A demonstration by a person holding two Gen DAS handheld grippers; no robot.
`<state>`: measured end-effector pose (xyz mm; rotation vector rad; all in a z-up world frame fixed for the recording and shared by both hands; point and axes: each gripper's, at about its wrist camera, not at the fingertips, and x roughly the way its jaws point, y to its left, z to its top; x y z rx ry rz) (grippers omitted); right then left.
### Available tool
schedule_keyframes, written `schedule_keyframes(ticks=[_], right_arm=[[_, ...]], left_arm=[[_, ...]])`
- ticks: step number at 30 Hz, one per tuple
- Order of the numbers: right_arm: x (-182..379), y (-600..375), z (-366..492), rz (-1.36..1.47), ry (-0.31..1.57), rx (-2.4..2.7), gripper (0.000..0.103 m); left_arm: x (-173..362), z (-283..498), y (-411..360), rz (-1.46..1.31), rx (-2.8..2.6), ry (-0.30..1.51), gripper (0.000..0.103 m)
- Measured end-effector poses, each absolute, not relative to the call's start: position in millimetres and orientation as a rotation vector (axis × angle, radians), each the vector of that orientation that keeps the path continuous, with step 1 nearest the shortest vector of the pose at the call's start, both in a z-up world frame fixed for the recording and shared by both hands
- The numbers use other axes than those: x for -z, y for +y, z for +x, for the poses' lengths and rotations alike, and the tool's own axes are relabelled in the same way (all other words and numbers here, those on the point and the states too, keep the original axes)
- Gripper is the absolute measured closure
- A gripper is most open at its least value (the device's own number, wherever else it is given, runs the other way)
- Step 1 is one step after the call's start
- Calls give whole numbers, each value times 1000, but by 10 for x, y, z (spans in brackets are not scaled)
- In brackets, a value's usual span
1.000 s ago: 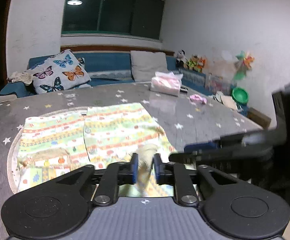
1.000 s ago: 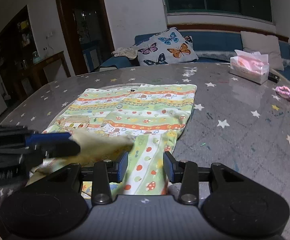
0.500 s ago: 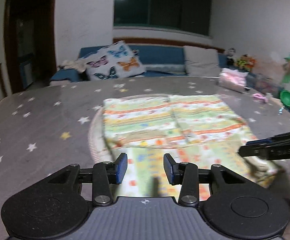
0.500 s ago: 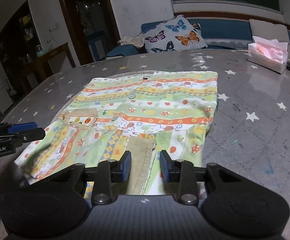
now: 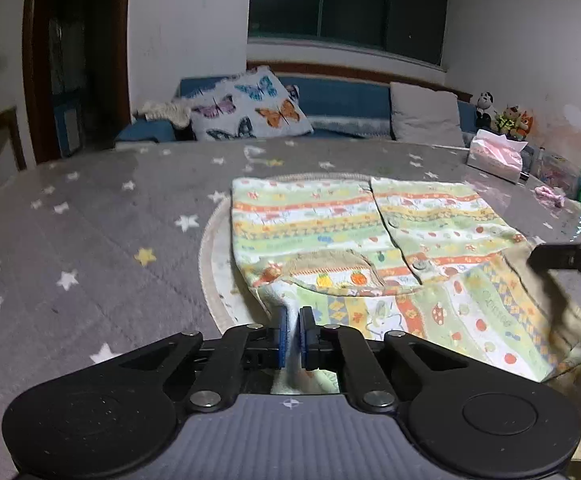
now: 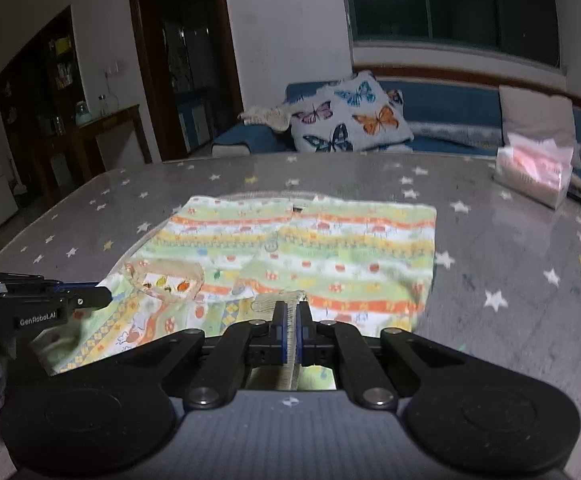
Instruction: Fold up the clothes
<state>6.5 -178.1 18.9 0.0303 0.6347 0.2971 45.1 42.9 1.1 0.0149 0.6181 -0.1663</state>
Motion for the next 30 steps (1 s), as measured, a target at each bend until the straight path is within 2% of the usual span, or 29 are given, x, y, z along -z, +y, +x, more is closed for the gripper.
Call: schedule_keyframes(ticks=[5,6,8,16,30], right_arm=[[47,-1799,200,26,725,-274,98],[73,-1806,202,25,734,-278,97],[9,-1809,161,7,719,-285,92],[-158,-1706,-5,-62,733,-446,92],[-33,-1699,-406,-212,763,-509,88]], left_arm=[[27,485,410,35,173,629,95],[27,491,419,40,173,632,92],[-3,484,436,51,166,628,91],[-182,295,249,110,299,577,91],[44,-229,71,384,457,561,87]])
